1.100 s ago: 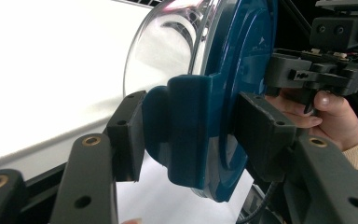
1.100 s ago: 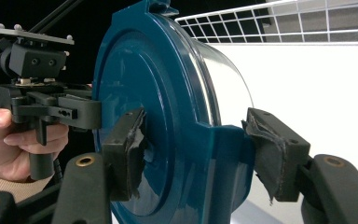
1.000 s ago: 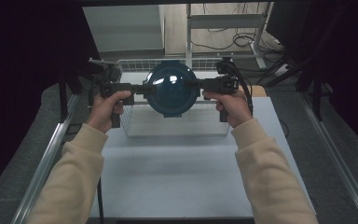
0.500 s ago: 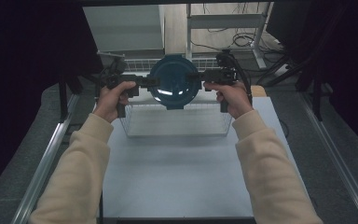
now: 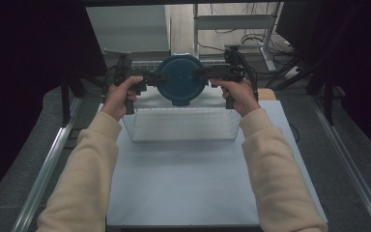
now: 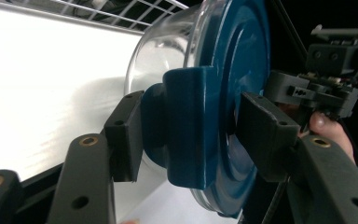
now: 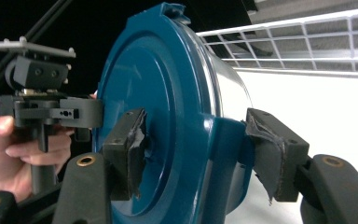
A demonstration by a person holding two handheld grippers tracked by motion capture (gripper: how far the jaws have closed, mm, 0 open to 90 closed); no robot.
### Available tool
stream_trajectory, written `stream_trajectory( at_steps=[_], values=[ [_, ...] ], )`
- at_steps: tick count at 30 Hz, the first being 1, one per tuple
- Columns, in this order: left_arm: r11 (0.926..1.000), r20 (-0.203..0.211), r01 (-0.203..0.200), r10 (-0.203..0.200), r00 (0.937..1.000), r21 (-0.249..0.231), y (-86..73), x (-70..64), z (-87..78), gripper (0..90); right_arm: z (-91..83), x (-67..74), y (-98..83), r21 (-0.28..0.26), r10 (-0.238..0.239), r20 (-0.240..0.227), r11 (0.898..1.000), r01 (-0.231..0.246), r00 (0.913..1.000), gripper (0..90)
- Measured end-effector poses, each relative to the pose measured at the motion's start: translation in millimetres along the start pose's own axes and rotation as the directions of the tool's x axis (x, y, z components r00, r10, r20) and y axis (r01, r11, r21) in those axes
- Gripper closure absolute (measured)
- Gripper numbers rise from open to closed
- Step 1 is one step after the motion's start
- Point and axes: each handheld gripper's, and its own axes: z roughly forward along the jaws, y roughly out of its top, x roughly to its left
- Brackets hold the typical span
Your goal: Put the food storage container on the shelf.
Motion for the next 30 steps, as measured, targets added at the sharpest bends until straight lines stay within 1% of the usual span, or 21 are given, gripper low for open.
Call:
stream_trajectory(
  at_steps=[3,6,9,11,13,14,15,18,19,20,21,22,23,25,26,27,28,29,30],
  values=[
    [0.9996,0.001,0.03,-0.03,0.9996,-0.004,2.4,4.6,3.7,42.6,4.3,-8.3,1.7,-0.005,0.058,-0.008,0.998,-0.058,0.9983,40.2],
    [0.9982,0.008,0.06,-0.06,0.9982,-0.003,3.5,10.3,7.5,41.3,8.5,-14.9,2.7,-0.009,0.112,-0.013,0.994,-0.112,0.9936,40.1],
    [0.9964,0.019,0.084,-0.084,0.9963,-0.005,4.1,15.9,10.8,40.1,12.8,-22.0,2.7,-0.013,0.178,-0.013,0.984,-0.178,0.984,40.2],
    [0.995,0.023,0.099,-0.099,0.9948,-0.01,4.7,18.5,12.8,39.7,14.1,-24.8,2.5,-0.011,0.207,-0.012,0.978,-0.207,0.9784,40.2],
    [0.9946,0.022,0.102,-0.102,0.9946,-0.018,5.0,19.6,14.5,39.4,15.7,-28.6,1.6,-0.01,0.242,-0.005,0.97,-0.242,0.9703,40.1],
    [0.9947,0.024,0.101,-0.1,0.9947,-0.019,5.1,19.7,14.9,39.2,16.0,-29.6,1.3,-0.012,0.254,-0.008,0.967,-0.254,0.9671,40.2],
    [0.9947,0.023,0.1,-0.1,0.9947,-0.02,5.1,19.6,15.1,39.2,15.7,-30.1,1.1,-0.015,0.247,-0.009,0.969,-0.247,0.9691,40.2],
    [0.9952,0.025,0.095,-0.095,0.9952,-0.021,4.0,19.1,15.1,39.1,14.6,-29.2,1.1,-0.009,0.255,-0.009,0.967,-0.255,0.967,39.7],
    [0.9957,0.022,0.09,-0.089,0.9958,-0.024,3.3,18.2,15.5,38.6,14.6,-28.9,1.1,-0.009,0.254,-0.009,0.967,-0.254,0.9671,39.0],
    [0.997,0.008,0.072,-0.071,0.9974,-0.029,2.4,16.3,16.1,37.5,14.5,-28.0,0.9,-0.008,0.248,-0.003,0.969,-0.248,0.9688,37.3],
    [0.9975,-0.009,0.062,-0.063,0.998,-0.034,2.0,14.2,16.2,34.8,14.8,-24.8,0.0,-0.018,0.225,0.011,0.974,-0.225,0.9743,32.1],
    [0.9981,-0.036,0.044,-0.046,0.9983,-0.043,1.7,11.0,15.8,32.8,14.9,-21.3,-0.4,-0.03,0.209,0.02,0.978,-0.209,0.9777,28.8],
    [0.9982,-0.055,0.028,-0.031,0.998,-0.053,1.4,7.8,14.3,30.2,13.7,-15.9,-0.9,-0.044,0.182,0.043,0.983,-0.18,0.9824,25.5],
    [0.9965,-0.062,0.007,-0.013,0.998,-0.083,0.4,2.7,8.0,28.1,10.5,-6.0,-2.1,-0.065,0.137,0.088,0.989,-0.131,0.9867,19.3],
    [0.9956,-0.074,-0.011,0.004,0.9972,-0.093,-0.6,0.1,4.1,27.3,8.1,-1.4,-3.0,-0.067,0.113,0.109,0.992,-0.107,0.9875,18.3],
    [0.9945,-0.097,-0.038,0.028,0.9949,-0.098,-2.0,-2.7,0.1,27.2,4.6,2.5,-4.2,-0.073,0.081,0.121,0.995,-0.072,0.9894,17.8],
    [0.993,-0.127,-0.068,0.055,0.9904,-0.096,-3.7,-5.5,-3.9,27.0,0.2,6.4,-5.1,-0.08,0.059,0.136,0.996,-0.049,0.989,17.3],
    [0.9913,-0.155,-0.093,0.078,0.9849,-0.093,-5.9,-8.1,-8.0,26.5,-4.5,9.5,-5.8,-0.087,0.04,0.154,0.996,-0.027,0.9872,16.9],
    [0.9888,-0.172,-0.116,0.099,0.9802,-0.094,-9.3,-10.7,-12.4,25.8,-9.4,11.8,-6.5,-0.092,0.021,0.172,0.996,-0.005,0.9849,16.8]
  ],
)
